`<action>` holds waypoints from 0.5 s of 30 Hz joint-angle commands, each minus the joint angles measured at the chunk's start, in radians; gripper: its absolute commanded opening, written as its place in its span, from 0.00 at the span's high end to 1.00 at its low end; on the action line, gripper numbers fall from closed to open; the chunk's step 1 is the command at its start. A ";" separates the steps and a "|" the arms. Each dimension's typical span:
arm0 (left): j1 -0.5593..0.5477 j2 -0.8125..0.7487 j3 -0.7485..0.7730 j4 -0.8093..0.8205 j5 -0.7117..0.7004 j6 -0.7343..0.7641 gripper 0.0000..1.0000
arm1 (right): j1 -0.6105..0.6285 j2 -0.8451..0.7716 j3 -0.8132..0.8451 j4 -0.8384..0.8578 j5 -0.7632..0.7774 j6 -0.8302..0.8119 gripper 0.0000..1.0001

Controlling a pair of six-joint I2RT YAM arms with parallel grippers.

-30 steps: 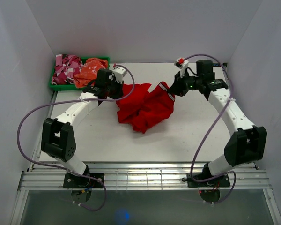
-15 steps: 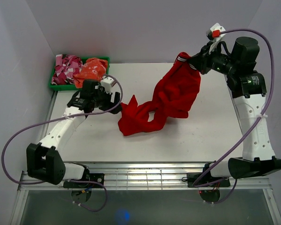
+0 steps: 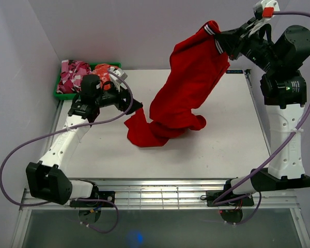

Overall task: Fold and stack the trousers
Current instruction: Flatten the trousers out

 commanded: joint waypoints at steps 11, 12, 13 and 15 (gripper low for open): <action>-0.037 0.174 -0.135 0.073 -0.030 0.192 0.02 | 0.000 -0.079 0.026 0.340 0.344 -0.099 0.92; -0.053 0.183 -0.147 0.074 -0.080 0.209 0.02 | 0.000 -0.084 0.022 0.350 0.355 -0.119 0.92; -0.058 0.192 -0.156 0.083 -0.107 0.229 0.02 | 0.000 -0.085 0.014 0.357 0.365 -0.125 0.92; -0.066 0.235 -0.178 0.094 -0.169 0.244 0.03 | 0.000 -0.091 0.009 0.363 0.372 -0.140 0.92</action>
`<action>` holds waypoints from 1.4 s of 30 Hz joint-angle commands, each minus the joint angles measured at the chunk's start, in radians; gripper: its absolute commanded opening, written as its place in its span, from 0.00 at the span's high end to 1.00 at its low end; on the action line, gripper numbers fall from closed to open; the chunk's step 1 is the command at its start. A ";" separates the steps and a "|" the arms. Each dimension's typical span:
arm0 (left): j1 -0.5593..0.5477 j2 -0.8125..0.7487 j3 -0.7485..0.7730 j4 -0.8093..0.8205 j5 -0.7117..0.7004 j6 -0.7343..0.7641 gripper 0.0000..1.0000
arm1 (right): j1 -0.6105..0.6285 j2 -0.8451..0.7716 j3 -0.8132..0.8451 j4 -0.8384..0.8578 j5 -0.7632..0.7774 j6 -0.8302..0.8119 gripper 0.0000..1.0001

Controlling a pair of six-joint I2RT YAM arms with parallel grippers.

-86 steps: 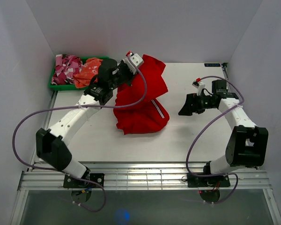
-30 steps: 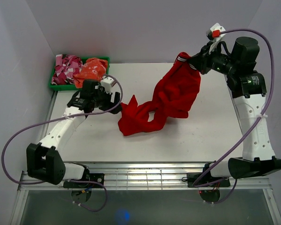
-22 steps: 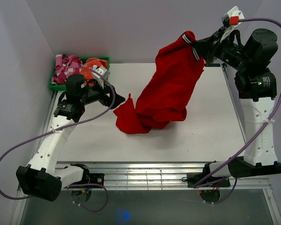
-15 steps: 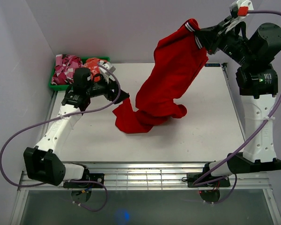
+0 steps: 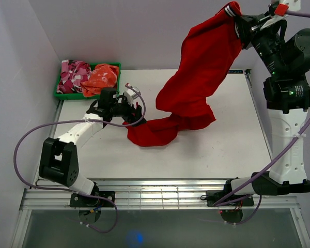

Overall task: Fold and stack the trousers
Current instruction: Flatten the trousers out

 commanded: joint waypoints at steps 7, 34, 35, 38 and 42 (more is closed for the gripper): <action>-0.027 0.147 -0.053 -0.039 -0.217 0.109 0.47 | 0.000 -0.065 0.008 0.235 0.179 -0.112 0.92; 0.220 -0.923 -0.323 -0.363 -0.435 0.291 1.00 | 0.000 -0.641 -0.750 0.023 0.468 -0.446 0.92; 0.220 -0.916 -0.332 -0.448 -0.414 0.316 1.00 | 0.000 -0.652 -0.765 0.012 0.480 -0.463 0.92; 0.220 -0.819 -0.351 -0.605 -0.368 0.385 0.88 | 0.000 -0.675 -0.845 -0.025 0.497 -0.482 0.92; 0.220 -0.741 -0.305 -0.645 -0.256 0.440 0.13 | 0.000 -0.661 -0.961 -0.035 0.531 -0.494 0.92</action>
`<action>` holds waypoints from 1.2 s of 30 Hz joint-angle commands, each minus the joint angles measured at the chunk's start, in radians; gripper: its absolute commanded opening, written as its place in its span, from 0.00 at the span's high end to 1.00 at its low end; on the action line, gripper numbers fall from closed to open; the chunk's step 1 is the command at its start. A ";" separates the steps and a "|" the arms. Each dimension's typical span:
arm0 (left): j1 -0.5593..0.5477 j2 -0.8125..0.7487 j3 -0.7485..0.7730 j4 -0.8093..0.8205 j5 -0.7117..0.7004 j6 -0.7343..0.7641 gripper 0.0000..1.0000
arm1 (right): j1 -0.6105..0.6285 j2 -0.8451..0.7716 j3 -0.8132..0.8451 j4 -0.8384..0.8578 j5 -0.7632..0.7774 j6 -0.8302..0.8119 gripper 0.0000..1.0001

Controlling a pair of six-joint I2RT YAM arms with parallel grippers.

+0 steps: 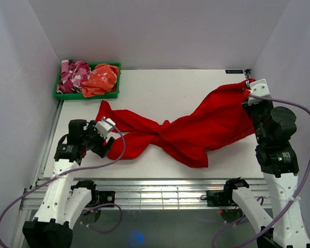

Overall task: Fold and stack the trousers
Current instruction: Flatten the trousers out

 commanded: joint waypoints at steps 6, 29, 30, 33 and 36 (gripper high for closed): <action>0.002 0.263 0.199 0.067 0.191 -0.009 0.02 | -0.004 0.050 -0.106 0.044 0.032 -0.013 0.92; -0.032 1.120 0.689 -0.051 0.322 0.271 0.02 | -0.021 0.169 -0.025 0.046 0.023 0.026 0.92; -0.033 1.121 0.680 -0.051 0.318 0.272 0.05 | -0.025 0.177 -0.023 0.044 0.017 0.035 0.92; -0.035 1.138 0.678 -0.038 0.292 0.251 0.43 | -0.031 0.194 -0.023 0.040 0.002 0.052 0.92; -0.024 1.083 0.701 0.077 0.214 0.159 1.00 | -0.051 0.217 -0.023 0.029 -0.003 0.062 0.92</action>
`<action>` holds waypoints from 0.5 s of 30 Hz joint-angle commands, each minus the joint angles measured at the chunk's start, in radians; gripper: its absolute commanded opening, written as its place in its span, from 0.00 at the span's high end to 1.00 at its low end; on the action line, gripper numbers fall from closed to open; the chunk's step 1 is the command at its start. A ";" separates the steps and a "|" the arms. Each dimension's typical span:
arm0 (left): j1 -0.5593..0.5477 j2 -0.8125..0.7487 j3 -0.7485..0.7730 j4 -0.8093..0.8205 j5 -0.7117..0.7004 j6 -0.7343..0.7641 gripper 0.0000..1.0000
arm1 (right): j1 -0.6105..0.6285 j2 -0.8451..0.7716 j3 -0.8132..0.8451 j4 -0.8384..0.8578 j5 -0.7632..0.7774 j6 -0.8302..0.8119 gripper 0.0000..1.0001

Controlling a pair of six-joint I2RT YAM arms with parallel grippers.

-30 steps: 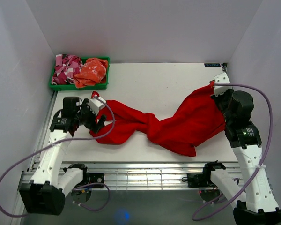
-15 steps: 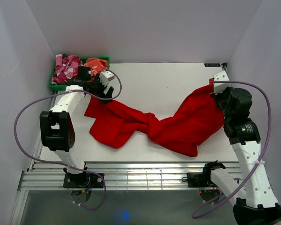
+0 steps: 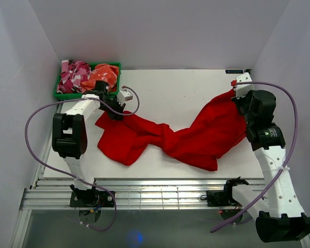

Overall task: Fold and stack the trousers
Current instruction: Flatten the trousers out

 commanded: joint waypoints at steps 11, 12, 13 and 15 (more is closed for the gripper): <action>0.079 -0.673 -0.344 0.072 -0.067 0.111 1.00 | -0.426 0.163 0.160 -0.059 -0.301 0.032 0.92; 0.079 -0.702 -0.457 0.027 -0.085 0.174 1.00 | -0.472 0.184 0.164 -0.069 -0.323 0.018 0.92; 0.079 -0.728 -0.518 0.011 -0.102 0.211 1.00 | -0.495 0.197 0.164 -0.080 -0.343 0.010 0.92; 0.079 -0.796 -0.643 0.018 -0.173 0.280 1.00 | -0.535 0.220 0.158 -0.106 -0.384 -0.014 0.92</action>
